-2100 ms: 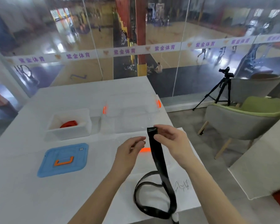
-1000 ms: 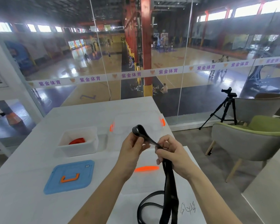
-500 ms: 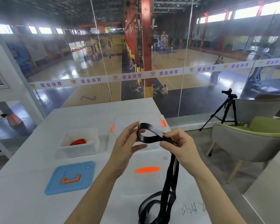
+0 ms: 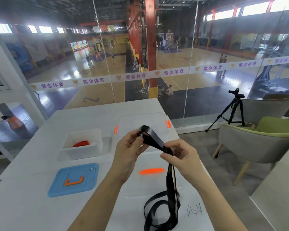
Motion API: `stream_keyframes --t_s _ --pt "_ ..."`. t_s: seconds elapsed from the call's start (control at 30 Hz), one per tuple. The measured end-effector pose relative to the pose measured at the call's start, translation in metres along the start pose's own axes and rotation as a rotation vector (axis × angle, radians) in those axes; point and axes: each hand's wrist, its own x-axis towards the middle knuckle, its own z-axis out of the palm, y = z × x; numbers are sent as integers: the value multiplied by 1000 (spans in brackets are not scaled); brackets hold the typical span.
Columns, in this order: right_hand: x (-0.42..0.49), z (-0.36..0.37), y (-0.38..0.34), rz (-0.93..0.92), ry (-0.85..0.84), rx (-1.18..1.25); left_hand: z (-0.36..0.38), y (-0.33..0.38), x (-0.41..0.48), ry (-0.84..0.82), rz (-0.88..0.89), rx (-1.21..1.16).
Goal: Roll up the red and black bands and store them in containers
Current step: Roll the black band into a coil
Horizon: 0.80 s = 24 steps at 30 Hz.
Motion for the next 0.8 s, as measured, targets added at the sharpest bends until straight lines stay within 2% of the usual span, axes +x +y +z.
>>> stream_keyframes --t_s 0.1,0.23,0.3,0.47,0.57,0.67,0.8 --pt "-2 -2 -1 -24 88 -17 -7 -1 -2 -72 22 156" --pt "-2 -11 -1 -50 105 -104 -20 1 -2 -157 263 672" --pt "-4 -14 0 -64 77 -150 -18 5 -3 -233 318 830" --pt "-10 -11 -6 -57 12 -173 0 6 -12 -406 63 870" --pt "-11 -13 -5 -31 -16 -167 1 5 -16 -414 82 835" --pt "-13 -12 -3 17 -22 -103 2 6 -18 -407 94 689" --pt "-20 -1 8 28 -44 -15 5 7 -21 -329 133 590"
